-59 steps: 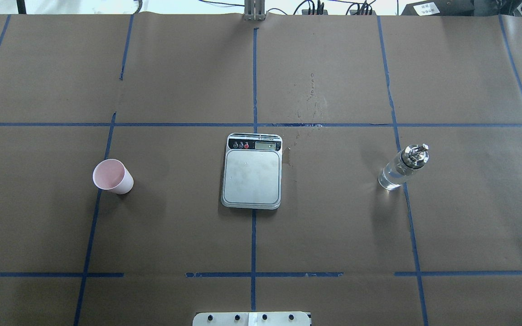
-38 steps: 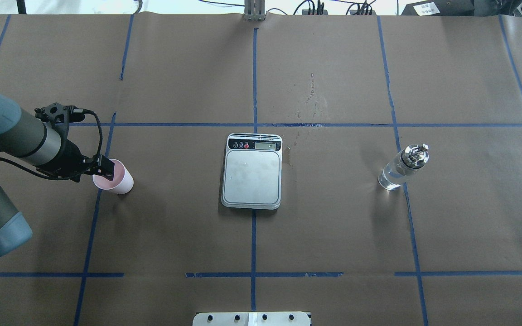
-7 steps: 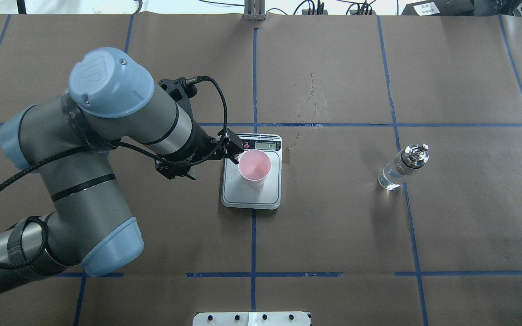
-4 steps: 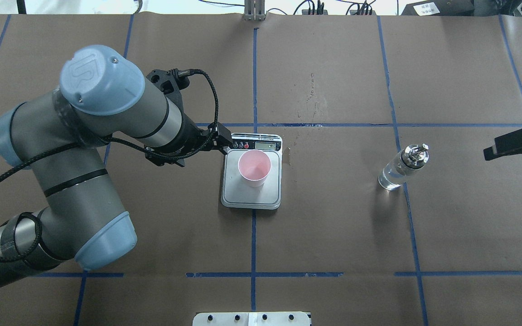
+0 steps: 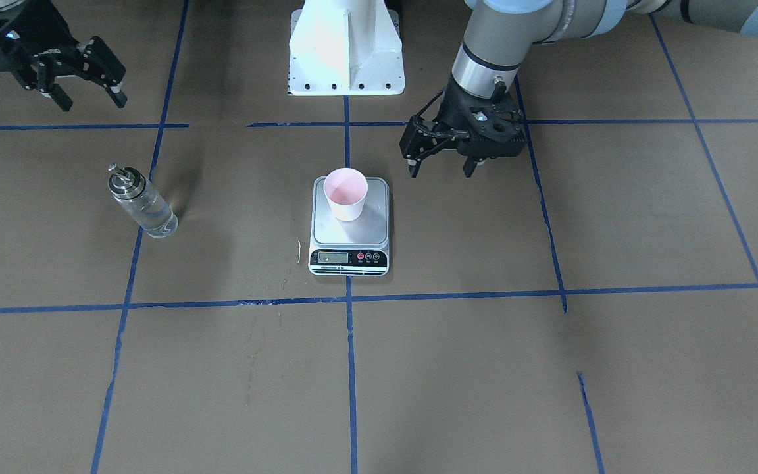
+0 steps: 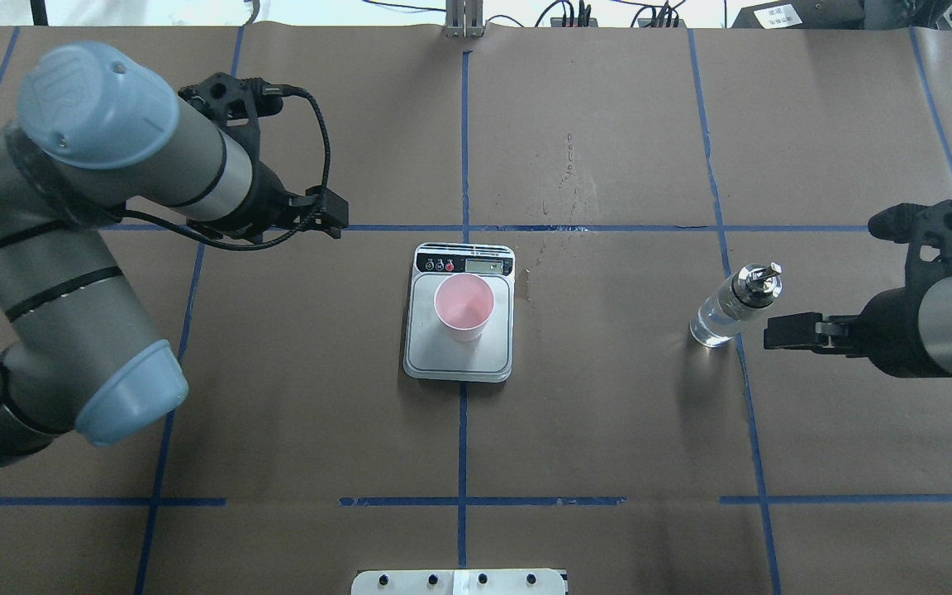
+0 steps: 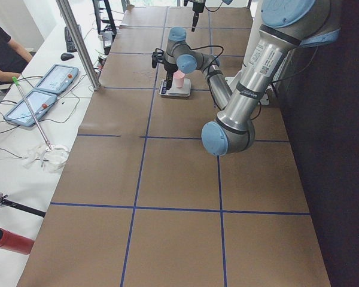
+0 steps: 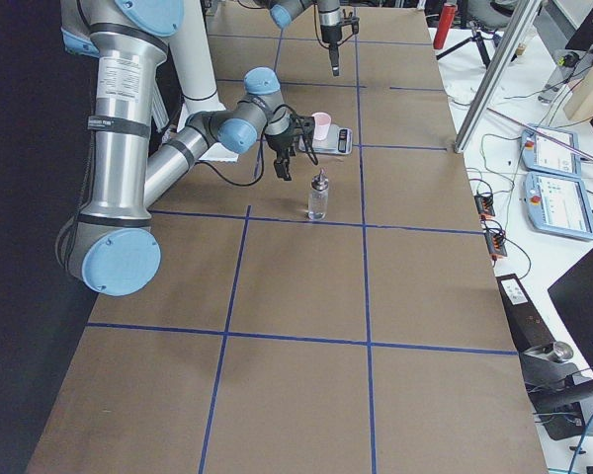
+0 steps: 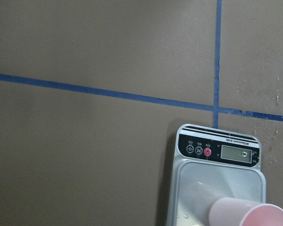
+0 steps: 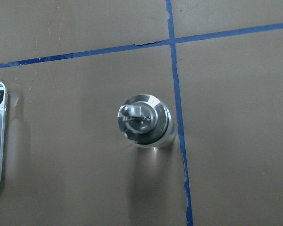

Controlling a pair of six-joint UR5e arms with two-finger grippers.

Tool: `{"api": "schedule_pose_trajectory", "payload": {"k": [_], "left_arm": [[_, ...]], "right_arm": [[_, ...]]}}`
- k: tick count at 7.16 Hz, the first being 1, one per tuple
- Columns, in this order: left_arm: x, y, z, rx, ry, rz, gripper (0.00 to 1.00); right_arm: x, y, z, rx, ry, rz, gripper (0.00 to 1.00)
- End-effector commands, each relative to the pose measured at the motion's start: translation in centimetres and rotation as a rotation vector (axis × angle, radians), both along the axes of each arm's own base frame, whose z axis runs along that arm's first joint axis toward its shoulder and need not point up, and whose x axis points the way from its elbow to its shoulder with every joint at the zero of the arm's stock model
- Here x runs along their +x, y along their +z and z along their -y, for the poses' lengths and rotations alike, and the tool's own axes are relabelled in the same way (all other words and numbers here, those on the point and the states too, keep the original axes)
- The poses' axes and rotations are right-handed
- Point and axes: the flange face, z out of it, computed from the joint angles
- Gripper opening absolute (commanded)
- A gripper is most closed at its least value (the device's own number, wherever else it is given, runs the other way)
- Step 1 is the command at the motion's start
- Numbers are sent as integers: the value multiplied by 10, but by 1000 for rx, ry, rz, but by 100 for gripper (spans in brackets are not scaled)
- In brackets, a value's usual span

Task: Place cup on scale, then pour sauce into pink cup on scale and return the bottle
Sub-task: 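Withdraw the left arm while the right gripper reaches to the glass bottle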

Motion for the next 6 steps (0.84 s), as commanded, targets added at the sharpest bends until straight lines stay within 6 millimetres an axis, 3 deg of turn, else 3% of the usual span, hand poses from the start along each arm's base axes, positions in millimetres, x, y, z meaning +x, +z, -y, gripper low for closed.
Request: {"api": "schedule_pose_trajectory", "payload": {"k": [1, 3, 4, 5, 6], "left_arm": [[-75, 65, 10, 140, 74, 133, 100], [-119, 94, 19, 187, 89, 200, 100], [-127, 105, 20, 186, 93, 218, 100], [-127, 106, 20, 183, 90, 219, 100], [-127, 106, 20, 183, 89, 218, 100]], "right_arm": [[-43, 3, -26, 73, 69, -52, 100], [-76, 15, -30, 165, 214, -99, 100], [-95, 19, -31, 251, 286, -122, 100], [-118, 44, -31, 280, 401, -92, 100], [-123, 56, -32, 325, 447, -67, 100]]}}
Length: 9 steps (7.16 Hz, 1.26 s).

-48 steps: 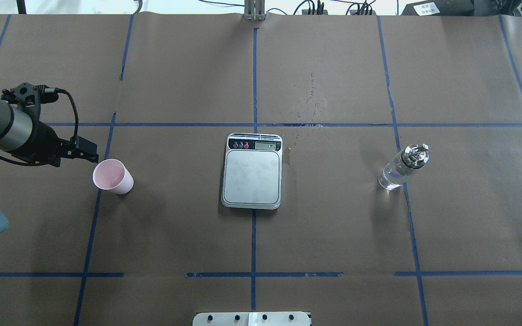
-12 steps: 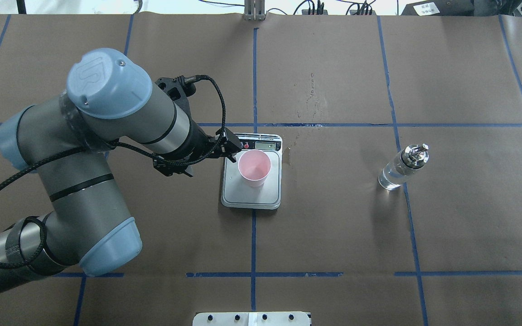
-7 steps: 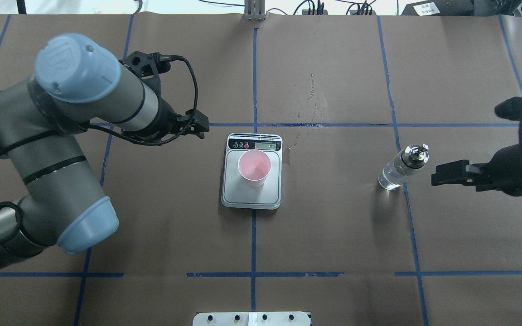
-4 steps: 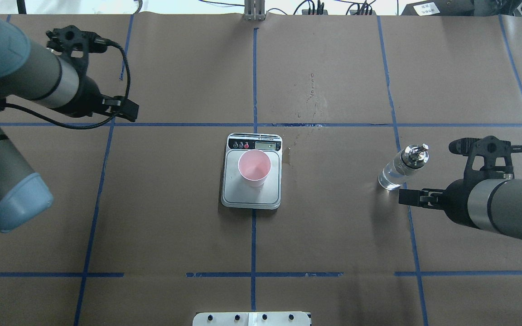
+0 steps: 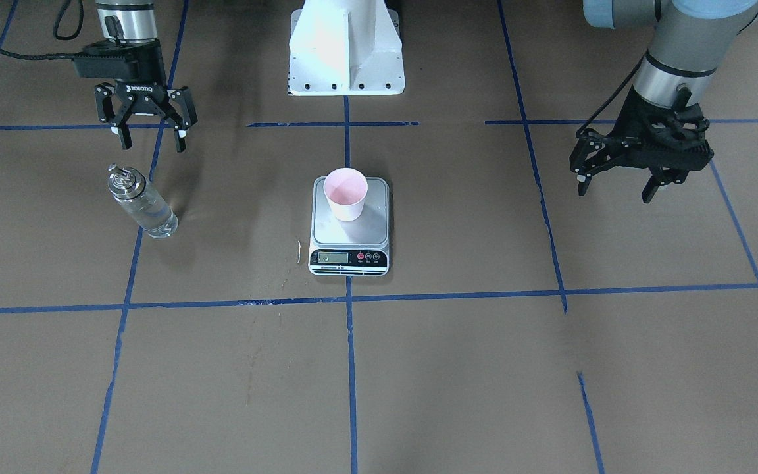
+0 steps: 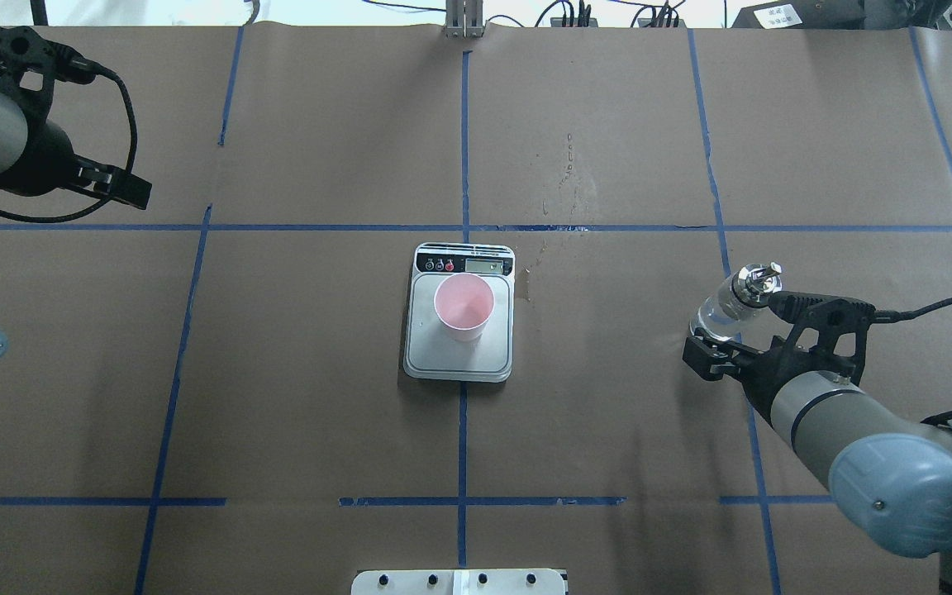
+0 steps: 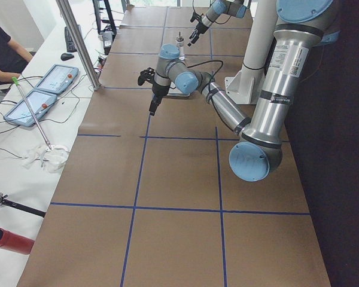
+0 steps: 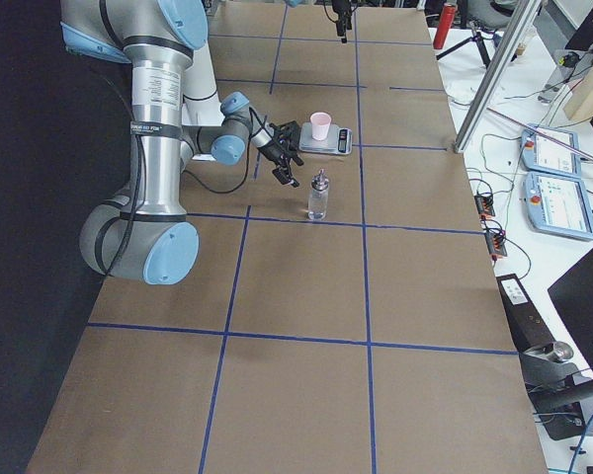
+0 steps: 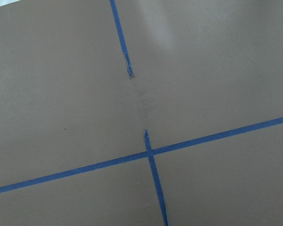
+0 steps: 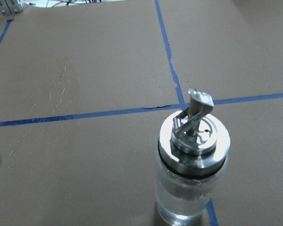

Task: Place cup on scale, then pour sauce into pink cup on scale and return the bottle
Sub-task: 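Close the right gripper around the glass bottle and lift it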

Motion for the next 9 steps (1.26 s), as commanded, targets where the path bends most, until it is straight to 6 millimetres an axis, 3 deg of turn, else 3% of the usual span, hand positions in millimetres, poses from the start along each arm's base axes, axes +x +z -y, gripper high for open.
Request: {"api": "schedule_pose_trajectory", "payload": {"k": [1, 4, 9], "left_arm": [[-1, 2, 0, -3, -2, 0, 100], [0, 4, 1, -15, -8, 3, 100], [2, 7, 1, -18, -7, 7, 100]], "right_arm": [[-26, 36, -7, 148, 131, -30, 100], [-35, 46, -5, 231, 194, -81, 100], [-51, 90, -2, 272, 207, -64, 100]]}}
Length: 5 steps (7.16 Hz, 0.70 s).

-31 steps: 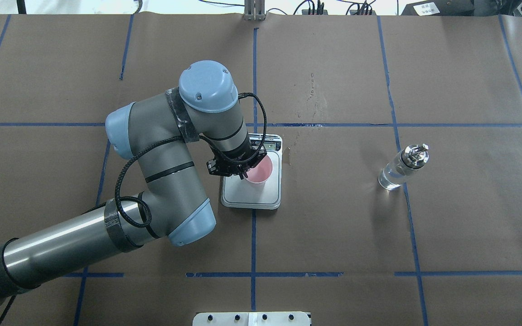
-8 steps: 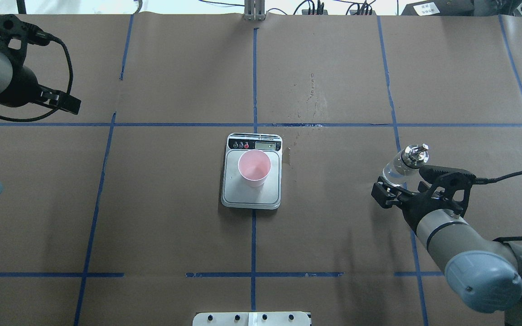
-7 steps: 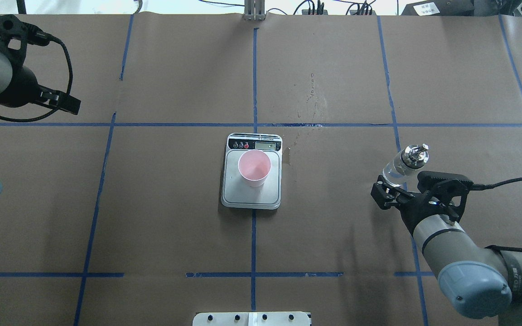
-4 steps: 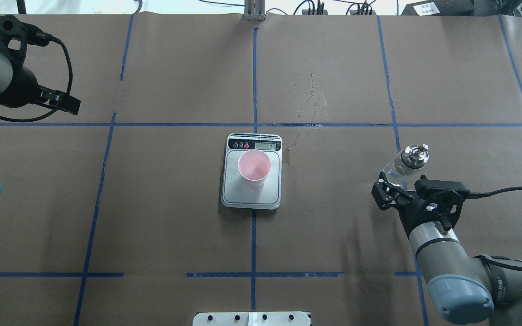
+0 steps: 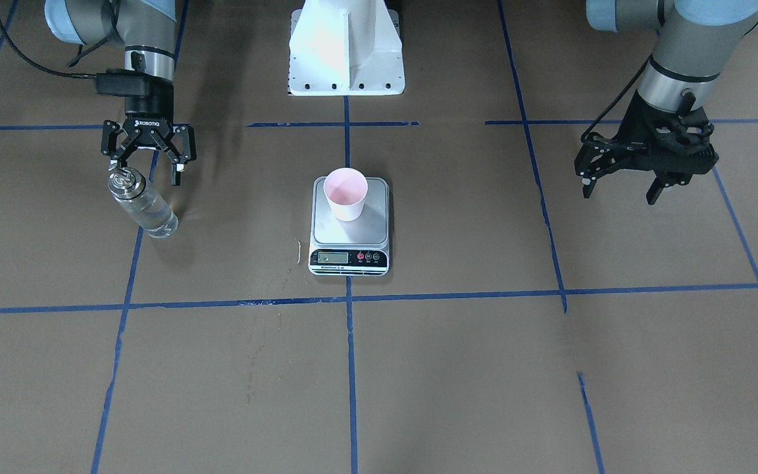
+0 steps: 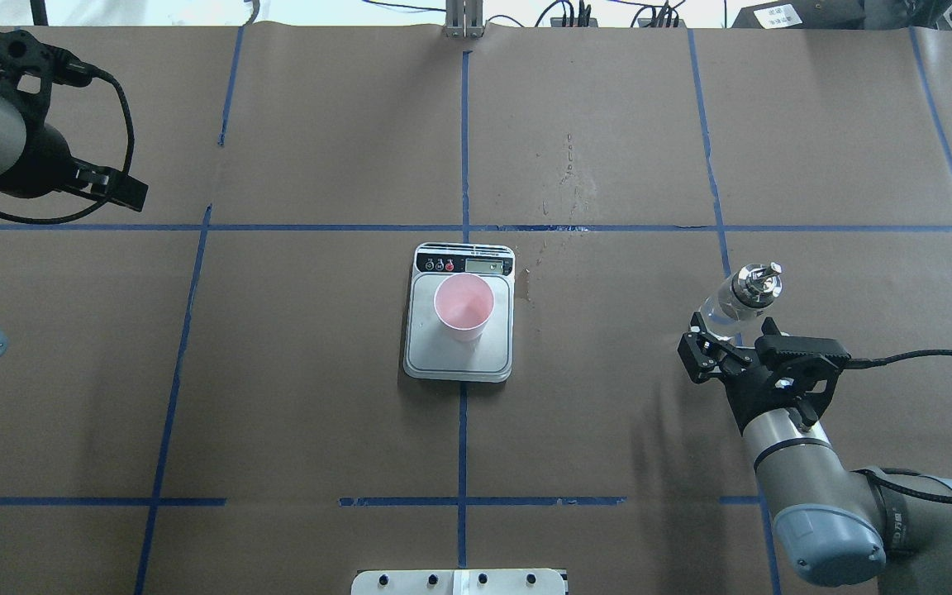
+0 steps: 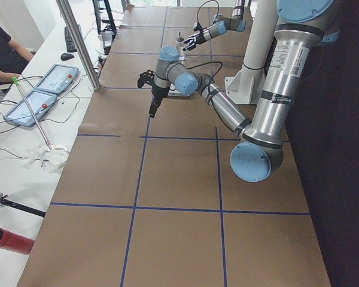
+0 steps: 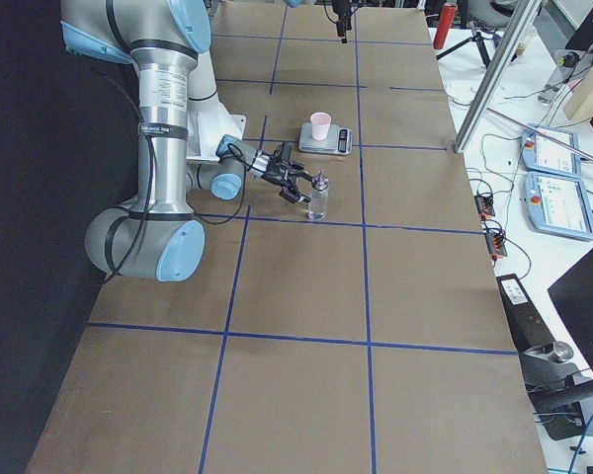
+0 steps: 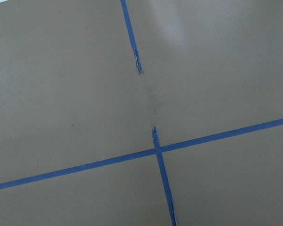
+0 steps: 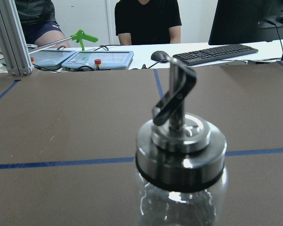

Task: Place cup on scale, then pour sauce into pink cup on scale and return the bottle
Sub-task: 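Close the right gripper around the glass bottle and lift it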

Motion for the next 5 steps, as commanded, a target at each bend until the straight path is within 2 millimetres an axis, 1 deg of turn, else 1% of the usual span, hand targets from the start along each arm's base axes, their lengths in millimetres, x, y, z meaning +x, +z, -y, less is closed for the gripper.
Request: {"api": "schedule_pose_trajectory", "payload": {"k": [1, 4, 5], "left_arm": [[0, 0, 0, 1, 0, 0, 100], [0, -1, -1, 1, -1, -2, 100], [0, 0, 0, 0, -1, -1, 100]], "right_arm": [[-4, 15, 1, 11, -9, -18, 100], [-5, 21, 1, 19, -22, -58, 100], [-3, 20, 4, 23, -20, -66, 100]]}}
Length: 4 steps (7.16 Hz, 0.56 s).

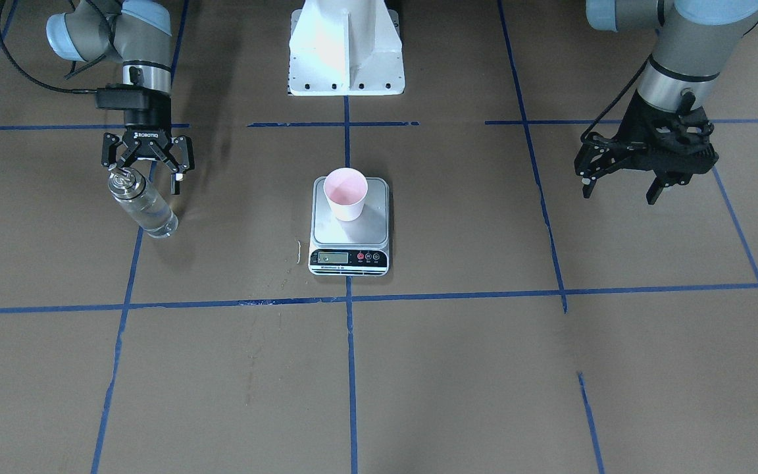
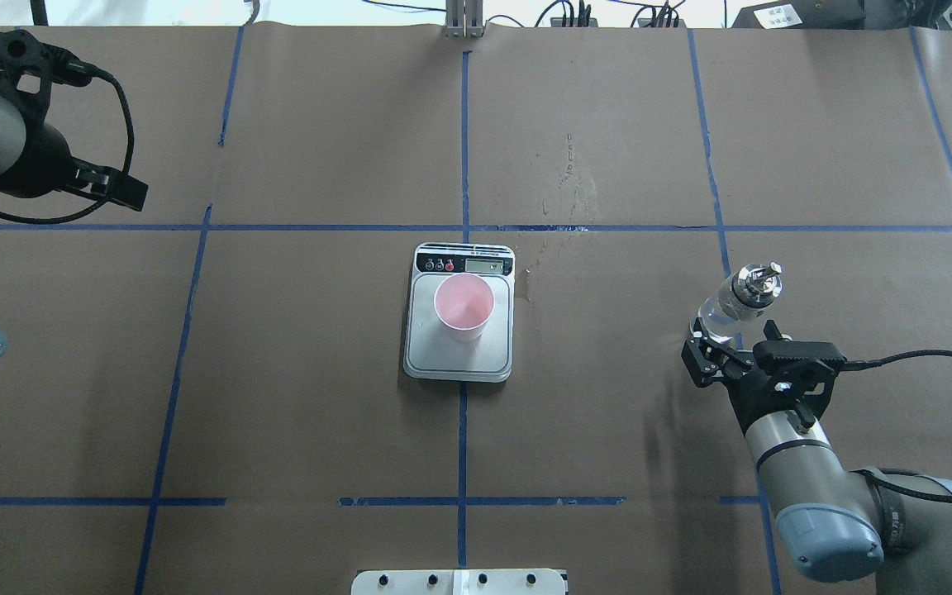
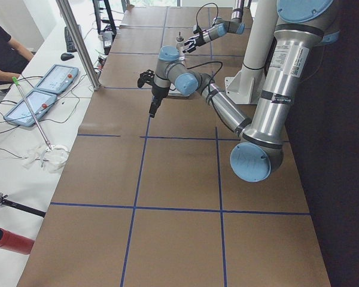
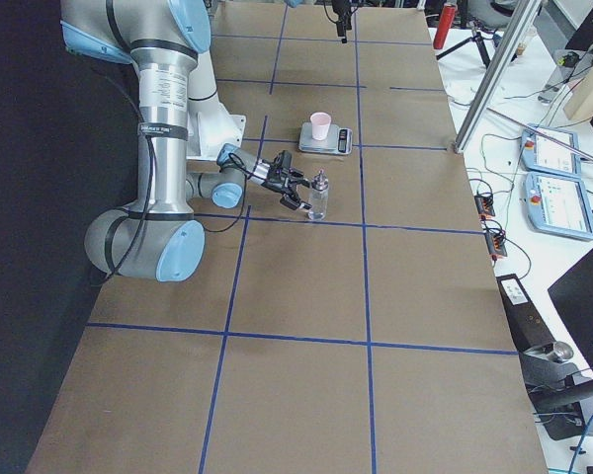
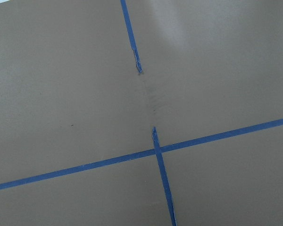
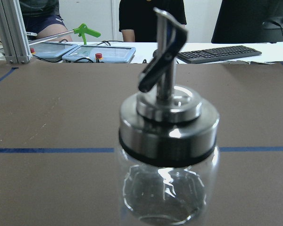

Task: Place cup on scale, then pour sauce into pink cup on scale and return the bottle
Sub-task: 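Close the right gripper around the glass bottle and lift it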

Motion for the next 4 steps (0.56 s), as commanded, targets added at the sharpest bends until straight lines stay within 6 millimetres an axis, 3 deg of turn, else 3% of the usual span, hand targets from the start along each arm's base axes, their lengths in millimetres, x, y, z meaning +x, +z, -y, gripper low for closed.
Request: {"api": "schedule_pose_trajectory", "payload": {"k": [1, 4], "left_arm": [[0, 1, 0, -1, -1, 2, 100], [1, 1, 0, 1, -1, 5, 100]], "right_arm": [[4, 2, 7, 6, 7, -22, 100], [8, 3, 15, 4, 19, -25, 100]]}}
